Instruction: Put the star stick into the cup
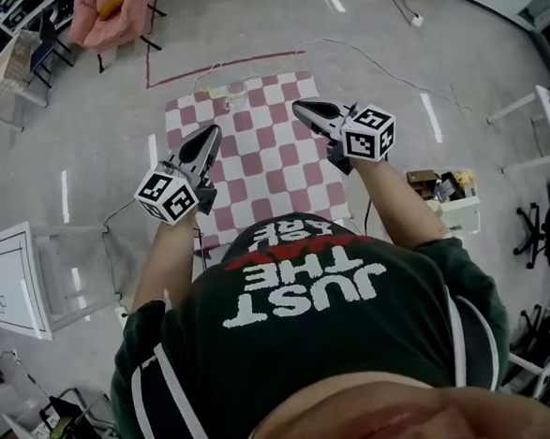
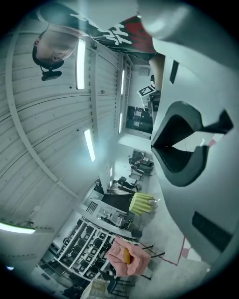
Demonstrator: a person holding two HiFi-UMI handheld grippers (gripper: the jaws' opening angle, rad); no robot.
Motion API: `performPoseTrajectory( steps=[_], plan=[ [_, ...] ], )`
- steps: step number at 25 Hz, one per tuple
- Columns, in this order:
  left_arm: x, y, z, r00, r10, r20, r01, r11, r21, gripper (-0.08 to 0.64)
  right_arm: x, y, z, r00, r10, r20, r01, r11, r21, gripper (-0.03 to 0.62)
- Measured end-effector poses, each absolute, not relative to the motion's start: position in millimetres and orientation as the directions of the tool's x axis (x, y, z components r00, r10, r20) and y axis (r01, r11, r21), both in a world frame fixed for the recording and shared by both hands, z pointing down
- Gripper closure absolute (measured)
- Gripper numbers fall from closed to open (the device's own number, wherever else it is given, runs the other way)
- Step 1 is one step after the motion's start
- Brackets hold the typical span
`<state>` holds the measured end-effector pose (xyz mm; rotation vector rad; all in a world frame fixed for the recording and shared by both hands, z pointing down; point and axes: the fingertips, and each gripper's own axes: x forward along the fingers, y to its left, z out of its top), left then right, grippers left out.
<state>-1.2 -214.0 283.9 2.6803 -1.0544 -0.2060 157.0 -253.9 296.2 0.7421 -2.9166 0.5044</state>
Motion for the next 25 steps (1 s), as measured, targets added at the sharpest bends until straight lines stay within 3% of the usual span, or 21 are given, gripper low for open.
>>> performPoseTrajectory(
  steps=[11, 25],
  plan=[
    [63.6, -144.1, 256.8, 0.704, -0.71, 0.01, -0.688, -0.678, 0.258, 0.549, 203.7, -197.2, 266.8, -0.912, -0.394, 0.114, -0.41, 0.862, -0.299, 0.558],
    [20.1, -127.8, 248.9, 0.715, -0.699, -0.014, -0.669, -0.691, 0.275, 0.549, 158.8, -165.4, 258.8, -0.924, -0.364, 0.115, -0.382, 0.872, -0.306, 0.558]
  ],
)
